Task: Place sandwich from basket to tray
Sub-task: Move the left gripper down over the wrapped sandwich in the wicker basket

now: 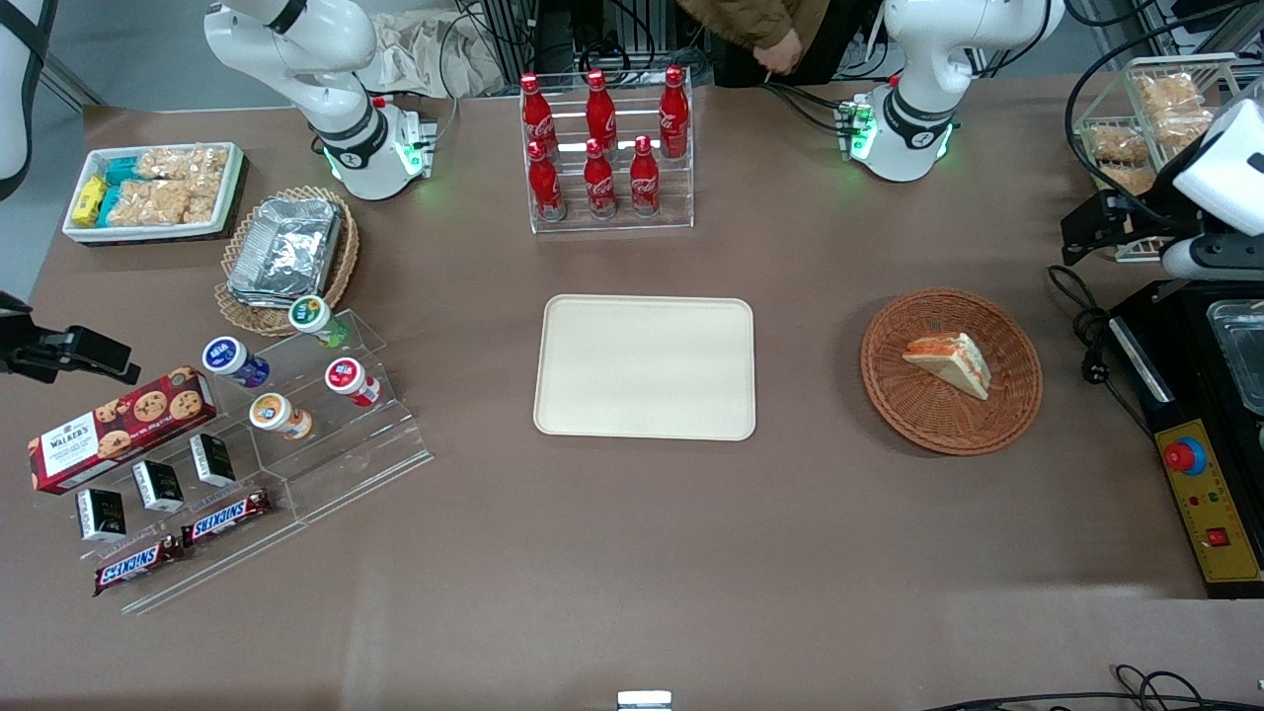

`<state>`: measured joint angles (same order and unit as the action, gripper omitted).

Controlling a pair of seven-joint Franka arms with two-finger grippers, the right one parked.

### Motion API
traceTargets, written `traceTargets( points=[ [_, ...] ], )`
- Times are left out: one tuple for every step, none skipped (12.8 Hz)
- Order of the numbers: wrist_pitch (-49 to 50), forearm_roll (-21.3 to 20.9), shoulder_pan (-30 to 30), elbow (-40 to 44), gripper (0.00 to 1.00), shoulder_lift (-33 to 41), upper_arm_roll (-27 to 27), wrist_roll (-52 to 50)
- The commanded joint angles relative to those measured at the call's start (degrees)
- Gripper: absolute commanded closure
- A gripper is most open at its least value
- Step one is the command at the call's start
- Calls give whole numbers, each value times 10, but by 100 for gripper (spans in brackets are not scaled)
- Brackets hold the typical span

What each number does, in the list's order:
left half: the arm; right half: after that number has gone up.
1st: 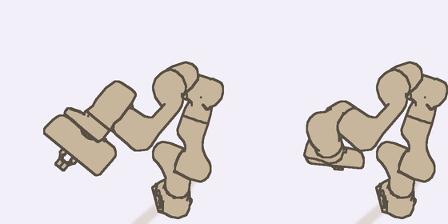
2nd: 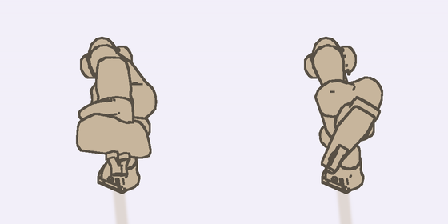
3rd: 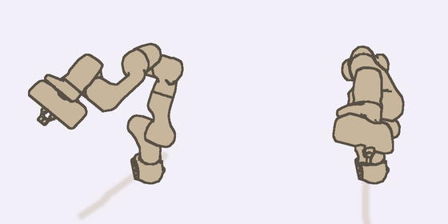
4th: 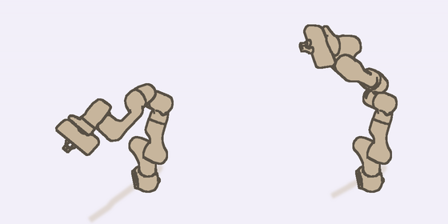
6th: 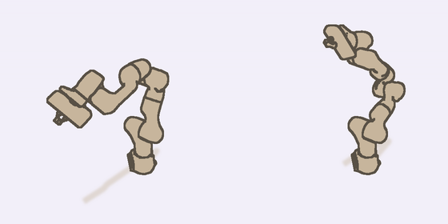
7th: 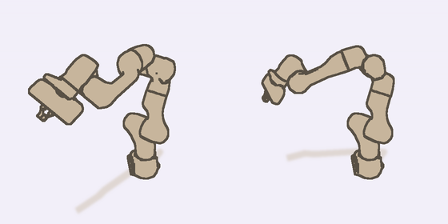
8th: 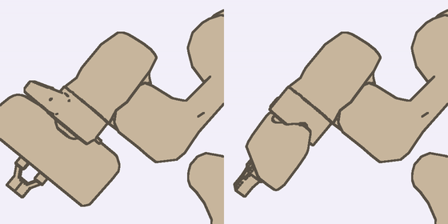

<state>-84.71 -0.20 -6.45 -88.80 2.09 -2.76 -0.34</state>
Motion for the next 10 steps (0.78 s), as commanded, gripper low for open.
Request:
traceTargets(
  points=[
    [14, 9, 1, 20, 0, -9, -8, -1],
    [14, 9, 1, 20, 0, -9, -8, -11],
    [14, 8, 1, 19, 0, -11, -8, -39],
    [14, 8, 0, 13, 0, -12, -7, -95],
    [6, 9, 0, 1, 0, -14, -7, -157],
    [0, 9, -1, -14, 0, -16, -5, -211],
    [-12, 15, 0, -42, 0, -11, -6, -274],
    [-25, 26, 0, -69, 0, -6, -7, -351],
    [-46, 19, 0, -97, 0, -1, -7, -394],
    [-88, 18, -1, -141, 0, 12, -6, -411]
  ],
)
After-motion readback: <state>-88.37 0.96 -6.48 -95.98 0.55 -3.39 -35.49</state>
